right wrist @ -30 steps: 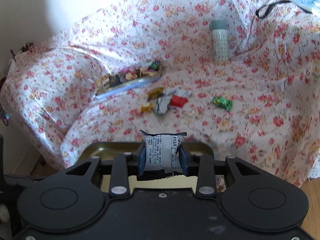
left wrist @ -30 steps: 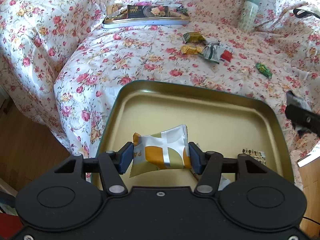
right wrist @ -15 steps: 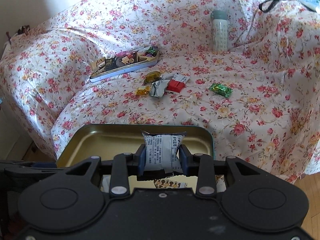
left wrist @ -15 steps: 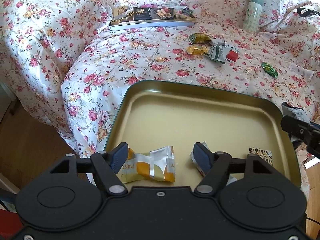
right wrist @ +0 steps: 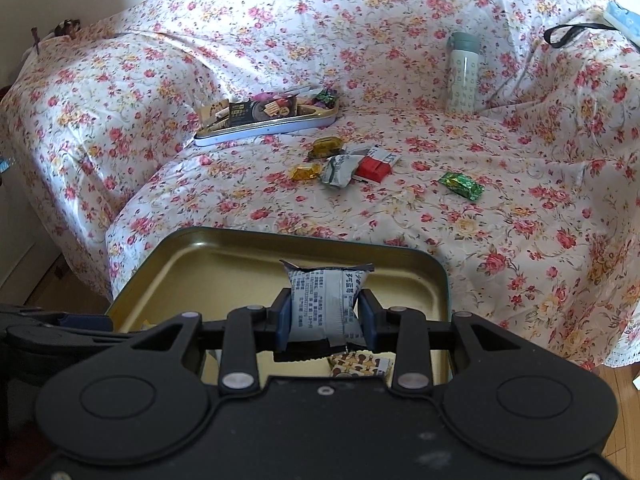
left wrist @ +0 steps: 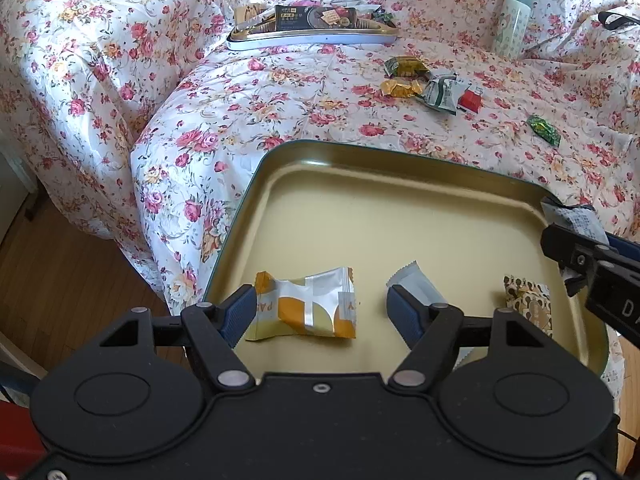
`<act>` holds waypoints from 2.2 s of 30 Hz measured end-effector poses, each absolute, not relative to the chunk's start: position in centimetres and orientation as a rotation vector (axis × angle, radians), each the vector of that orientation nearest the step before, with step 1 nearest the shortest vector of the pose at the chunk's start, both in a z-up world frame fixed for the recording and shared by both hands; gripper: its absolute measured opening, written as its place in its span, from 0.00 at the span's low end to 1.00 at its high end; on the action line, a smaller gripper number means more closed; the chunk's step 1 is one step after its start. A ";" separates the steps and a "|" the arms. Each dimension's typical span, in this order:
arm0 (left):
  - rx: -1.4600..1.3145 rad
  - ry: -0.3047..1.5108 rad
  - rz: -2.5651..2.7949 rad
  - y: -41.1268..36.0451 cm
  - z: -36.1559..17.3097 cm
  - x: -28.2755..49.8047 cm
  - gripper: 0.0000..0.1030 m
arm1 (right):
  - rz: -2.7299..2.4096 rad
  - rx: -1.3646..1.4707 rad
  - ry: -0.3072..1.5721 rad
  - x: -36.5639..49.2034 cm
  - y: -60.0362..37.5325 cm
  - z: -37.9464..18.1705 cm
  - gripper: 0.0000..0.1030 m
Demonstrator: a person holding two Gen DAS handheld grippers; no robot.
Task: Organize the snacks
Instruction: 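Lower both packets into the olive tray and open both tools, then move both tools back toward the remaining scattered snacks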
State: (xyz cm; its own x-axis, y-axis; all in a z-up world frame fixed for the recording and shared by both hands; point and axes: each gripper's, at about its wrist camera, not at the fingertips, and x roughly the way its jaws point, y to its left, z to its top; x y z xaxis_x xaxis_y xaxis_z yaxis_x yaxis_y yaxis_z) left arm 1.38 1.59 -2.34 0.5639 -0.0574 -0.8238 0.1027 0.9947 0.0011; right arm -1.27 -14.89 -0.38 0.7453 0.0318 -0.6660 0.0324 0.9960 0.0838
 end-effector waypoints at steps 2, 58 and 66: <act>0.053 0.965 -0.093 1.5 -2.3 1.3 0.72 | 0.008 0.091 0.730 -1.3 -14.9 -0.4 0.36; 0.192 0.910 -0.174 0.1 -0.1 2.9 0.72 | -0.030 0.125 0.896 0.4 -17.1 -0.8 0.86; 0.132 1.009 -0.283 0.1 1.0 6.2 0.72 | 0.026 0.227 0.985 2.5 -19.3 -0.4 0.87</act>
